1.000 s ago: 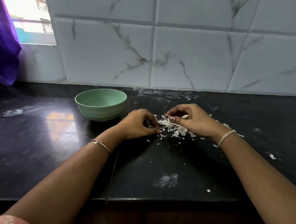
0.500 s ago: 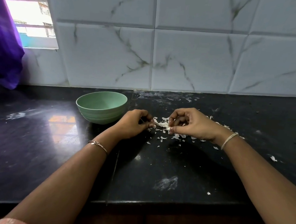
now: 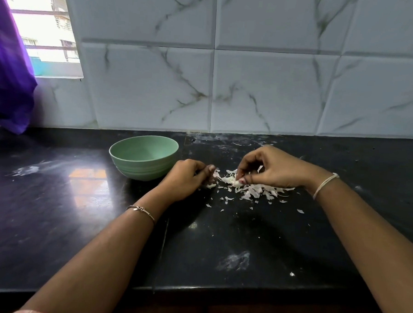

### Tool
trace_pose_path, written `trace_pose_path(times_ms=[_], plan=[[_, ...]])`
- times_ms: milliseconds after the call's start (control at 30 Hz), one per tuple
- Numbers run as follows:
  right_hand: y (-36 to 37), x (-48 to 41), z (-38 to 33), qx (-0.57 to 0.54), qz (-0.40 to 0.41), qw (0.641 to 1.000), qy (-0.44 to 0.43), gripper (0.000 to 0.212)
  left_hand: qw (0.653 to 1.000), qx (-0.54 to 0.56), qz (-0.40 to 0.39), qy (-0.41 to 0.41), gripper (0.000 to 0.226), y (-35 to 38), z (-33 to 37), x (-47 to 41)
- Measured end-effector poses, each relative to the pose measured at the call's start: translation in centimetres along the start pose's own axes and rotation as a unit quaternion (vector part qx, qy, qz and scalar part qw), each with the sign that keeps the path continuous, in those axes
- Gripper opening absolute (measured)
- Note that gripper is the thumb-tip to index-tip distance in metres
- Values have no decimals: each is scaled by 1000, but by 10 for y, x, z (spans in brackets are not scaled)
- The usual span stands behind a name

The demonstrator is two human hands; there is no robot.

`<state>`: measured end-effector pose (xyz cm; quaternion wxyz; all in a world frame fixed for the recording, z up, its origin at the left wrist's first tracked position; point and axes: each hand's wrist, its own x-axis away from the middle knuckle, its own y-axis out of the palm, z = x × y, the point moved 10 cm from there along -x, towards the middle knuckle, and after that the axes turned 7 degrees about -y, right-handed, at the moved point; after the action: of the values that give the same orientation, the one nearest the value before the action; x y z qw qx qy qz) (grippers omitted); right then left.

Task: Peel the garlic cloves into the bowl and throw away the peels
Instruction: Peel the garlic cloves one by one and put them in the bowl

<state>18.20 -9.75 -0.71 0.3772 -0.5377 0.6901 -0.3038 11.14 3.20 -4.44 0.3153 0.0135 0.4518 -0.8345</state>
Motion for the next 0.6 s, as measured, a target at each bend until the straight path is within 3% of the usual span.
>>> trace_pose_path(times_ms=[133,300,500,600], plan=[[-16,-5,-34,70,2,997,-22,14,1000,5,11,-19,38,-2,-3,-2],[38,-11,-27,268,-55,962,-1,17,999,-17,44,-25,16,-9,-11,-6],[3,-10,-36,273,25,962,-3,13,999,-15,45,-1,9,-7,-9,-7],[34,-9,-24,302,-30,953,-2,15,998,-21,48,30,25,-6,-8,-8]])
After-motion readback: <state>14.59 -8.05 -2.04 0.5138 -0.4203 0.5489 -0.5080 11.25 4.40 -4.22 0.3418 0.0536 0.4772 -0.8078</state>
